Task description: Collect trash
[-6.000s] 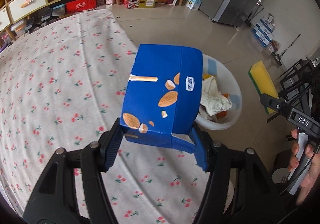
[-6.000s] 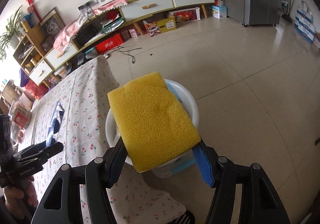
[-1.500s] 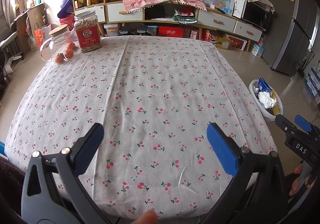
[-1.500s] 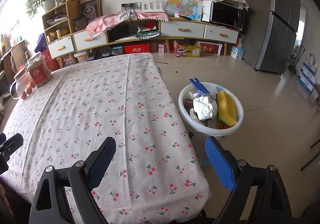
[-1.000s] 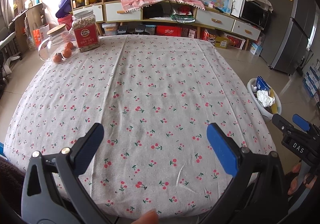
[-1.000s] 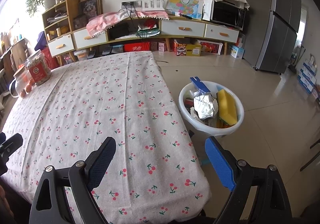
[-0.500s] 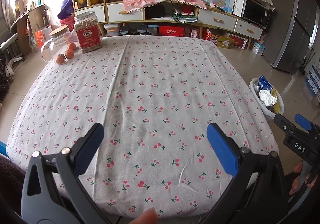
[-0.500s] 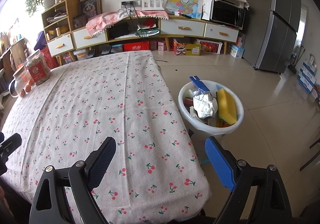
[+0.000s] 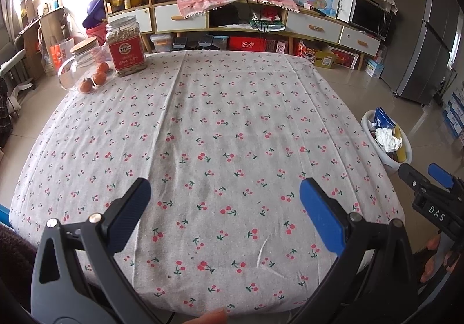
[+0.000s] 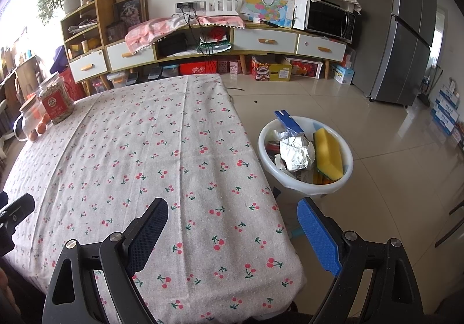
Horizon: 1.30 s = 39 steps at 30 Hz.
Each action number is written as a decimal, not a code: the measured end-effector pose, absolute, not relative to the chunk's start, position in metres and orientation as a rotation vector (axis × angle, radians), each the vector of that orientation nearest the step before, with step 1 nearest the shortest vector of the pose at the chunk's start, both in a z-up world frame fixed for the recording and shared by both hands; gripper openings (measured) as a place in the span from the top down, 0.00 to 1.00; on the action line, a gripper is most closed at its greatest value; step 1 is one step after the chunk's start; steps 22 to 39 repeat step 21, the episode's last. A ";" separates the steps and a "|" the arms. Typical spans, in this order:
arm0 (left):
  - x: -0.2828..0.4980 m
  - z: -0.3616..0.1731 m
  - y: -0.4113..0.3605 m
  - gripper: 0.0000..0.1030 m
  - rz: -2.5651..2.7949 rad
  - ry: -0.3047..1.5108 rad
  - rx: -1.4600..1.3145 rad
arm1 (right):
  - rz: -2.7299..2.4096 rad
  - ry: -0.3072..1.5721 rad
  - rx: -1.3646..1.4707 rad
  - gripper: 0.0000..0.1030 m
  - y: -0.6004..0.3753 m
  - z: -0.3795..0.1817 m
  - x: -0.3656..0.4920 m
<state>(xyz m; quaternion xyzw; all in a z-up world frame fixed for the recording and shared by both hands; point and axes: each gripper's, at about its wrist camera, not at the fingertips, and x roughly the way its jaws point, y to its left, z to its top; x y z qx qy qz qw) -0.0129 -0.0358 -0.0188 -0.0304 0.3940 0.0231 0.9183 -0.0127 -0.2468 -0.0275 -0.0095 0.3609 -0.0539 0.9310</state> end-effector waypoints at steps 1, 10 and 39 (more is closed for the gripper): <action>-0.013 -0.019 -0.036 0.01 0.048 0.811 -0.063 | -0.110 0.739 -0.019 0.10 -0.247 -0.027 -0.013; -0.012 -0.020 -0.037 0.01 0.049 0.816 -0.061 | -0.112 0.740 -0.019 0.10 -0.248 -0.028 -0.014; -0.010 -0.020 -0.041 0.01 0.065 0.808 -0.040 | -0.116 0.732 -0.001 0.10 -0.253 -0.026 -0.015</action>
